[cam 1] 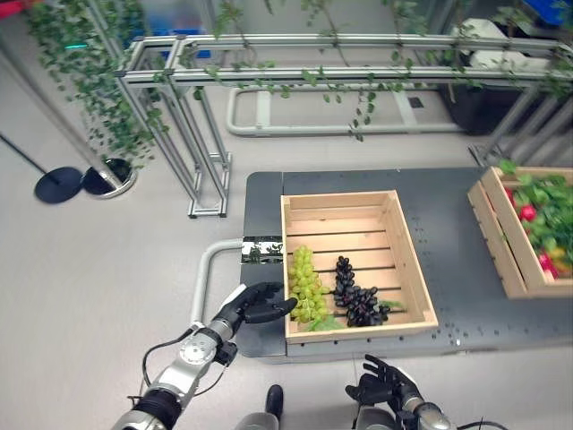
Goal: Pick up the fruits from the basket on one side to the basket on the other side
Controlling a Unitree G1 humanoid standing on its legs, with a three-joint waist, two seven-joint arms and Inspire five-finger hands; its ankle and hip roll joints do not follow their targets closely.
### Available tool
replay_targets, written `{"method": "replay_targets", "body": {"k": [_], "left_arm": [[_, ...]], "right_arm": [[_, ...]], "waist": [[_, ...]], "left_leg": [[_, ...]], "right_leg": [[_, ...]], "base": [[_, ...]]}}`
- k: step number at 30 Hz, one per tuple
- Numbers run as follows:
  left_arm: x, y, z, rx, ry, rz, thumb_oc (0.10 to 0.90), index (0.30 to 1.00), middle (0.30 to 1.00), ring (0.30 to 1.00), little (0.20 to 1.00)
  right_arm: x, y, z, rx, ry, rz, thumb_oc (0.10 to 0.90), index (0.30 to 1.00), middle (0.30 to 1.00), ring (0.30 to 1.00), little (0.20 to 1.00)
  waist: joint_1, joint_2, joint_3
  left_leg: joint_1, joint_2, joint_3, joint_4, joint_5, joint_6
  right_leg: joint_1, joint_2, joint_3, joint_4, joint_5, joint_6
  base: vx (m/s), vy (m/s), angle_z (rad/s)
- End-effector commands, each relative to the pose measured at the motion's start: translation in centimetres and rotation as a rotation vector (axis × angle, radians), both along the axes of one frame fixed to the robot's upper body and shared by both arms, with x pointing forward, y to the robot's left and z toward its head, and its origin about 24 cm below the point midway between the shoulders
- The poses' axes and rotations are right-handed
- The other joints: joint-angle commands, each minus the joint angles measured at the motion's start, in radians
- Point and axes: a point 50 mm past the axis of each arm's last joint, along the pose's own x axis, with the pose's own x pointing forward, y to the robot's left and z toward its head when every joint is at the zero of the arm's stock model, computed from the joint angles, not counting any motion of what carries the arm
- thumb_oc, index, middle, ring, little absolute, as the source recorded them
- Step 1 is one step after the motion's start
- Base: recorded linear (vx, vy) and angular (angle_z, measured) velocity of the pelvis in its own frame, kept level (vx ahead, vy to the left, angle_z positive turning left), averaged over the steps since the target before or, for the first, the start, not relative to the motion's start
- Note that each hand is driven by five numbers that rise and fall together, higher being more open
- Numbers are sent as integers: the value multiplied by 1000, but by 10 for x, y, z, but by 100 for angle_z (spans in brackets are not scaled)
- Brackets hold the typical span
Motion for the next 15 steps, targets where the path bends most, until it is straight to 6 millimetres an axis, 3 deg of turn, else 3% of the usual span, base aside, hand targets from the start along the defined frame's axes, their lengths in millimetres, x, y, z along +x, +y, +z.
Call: {"method": "replay_targets", "body": {"k": [1, 7, 12, 15], "left_arm": [[32, 3, 65, 77, -331, -27, 800, 900, 900, 900, 900], [38, 29, 89, 188, -472, 179, 800, 900, 900, 900, 900], [40, 40, 114, 383, -692, 310, 800, 900, 900, 900, 900], [50, 46, 140, 589, -877, 372, 800, 900, 900, 900, 900]], "right_arm": [[22, -2, 19, 8, -125, 11, 800, 900, 900, 900, 900], [26, -10, 27, 18, -177, -34, 800, 900, 900, 900, 900], [31, -5, 33, 38, -221, -3, 800, 900, 900, 900, 900], [39, -1, 39, 62, -258, 24, 800, 900, 900, 900, 900]], "waist": [[-14, -26, -12], [-22, -1, 14], [-34, 14, 39], [-41, 18, 57]], "left_leg": [[-65, 22, 32, 72, -24, 33], [-80, 32, -14, -17, 28, 9], [-91, 23, -27, -44, 40, 2], [-113, 17, -27, -49, 46, -2]], "right_leg": [[-68, -44, 2, 111, 1, 13], [-93, -19, -21, 107, -26, -8], [-124, -18, -11, 118, -33, -13], [-143, -16, -3, 116, -37, -16]], "base": [[-2, -150, 26], [-24, -48, 17], [-25, 26, 6], [-33, 16, 3]]}}
